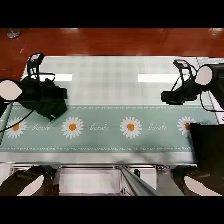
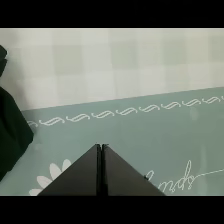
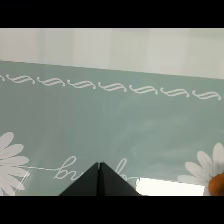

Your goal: Fold the shirts.

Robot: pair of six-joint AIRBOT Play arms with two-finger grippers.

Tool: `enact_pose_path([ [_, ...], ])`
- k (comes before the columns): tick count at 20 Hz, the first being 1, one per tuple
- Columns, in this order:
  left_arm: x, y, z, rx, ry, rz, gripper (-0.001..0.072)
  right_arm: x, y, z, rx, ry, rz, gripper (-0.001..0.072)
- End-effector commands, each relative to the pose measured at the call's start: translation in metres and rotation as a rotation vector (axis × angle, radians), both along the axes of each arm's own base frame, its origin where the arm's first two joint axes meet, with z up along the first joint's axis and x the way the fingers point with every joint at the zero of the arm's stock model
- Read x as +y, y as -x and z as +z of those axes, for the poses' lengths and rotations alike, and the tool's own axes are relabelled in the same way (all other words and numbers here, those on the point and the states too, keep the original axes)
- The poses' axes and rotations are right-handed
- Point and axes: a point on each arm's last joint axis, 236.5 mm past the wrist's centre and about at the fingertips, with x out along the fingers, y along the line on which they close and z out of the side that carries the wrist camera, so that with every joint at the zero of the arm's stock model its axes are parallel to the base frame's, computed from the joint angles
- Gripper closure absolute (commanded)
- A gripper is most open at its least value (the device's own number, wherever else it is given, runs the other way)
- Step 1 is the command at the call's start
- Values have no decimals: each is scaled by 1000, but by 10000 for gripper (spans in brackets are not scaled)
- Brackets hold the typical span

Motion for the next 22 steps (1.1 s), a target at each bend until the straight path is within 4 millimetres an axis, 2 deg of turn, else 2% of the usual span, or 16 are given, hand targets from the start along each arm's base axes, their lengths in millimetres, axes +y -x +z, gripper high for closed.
enact_pose_path([
  [1,-2,-13,9,-62,23,20,673,1,-9,2,-39,-5,-1,695],
  [6,-1,-30,19,-140,35,43,672,2,-17,4,-75,-11,-4,695],
  [7,-1,-33,18,-146,35,47,619,3,-20,5,-85,-12,-4,645],
  [8,-1,-37,16,-149,35,51,345,3,-23,5,-97,-14,-5,338],
  [9,0,-40,11,-147,25,50,15,3,-24,3,-94,-13,-4,64],
  [10,9,-45,6,-169,-41,16,3,3,-22,-2,-74,-10,-3,88],
  [11,25,-51,1,-194,-144,-20,4,3,-18,-8,-44,-5,0,88],
  [12,50,-57,-5,-198,-235,-5,4,2,-14,-15,-11,1,4,89],
  [15,130,-63,-22,-133,-297,222,4,2,-10,-28,40,5,4,90],
  [18,194,-56,-50,-31,-260,445,4,3,-17,-27,12,3,2,91],
  [20,214,-49,-77,49,-241,515,4,3,-17,-27,11,0,1,91],
  [22,205,-43,-112,150,-195,523,5,4,-18,-27,7,-2,-6,91],
])
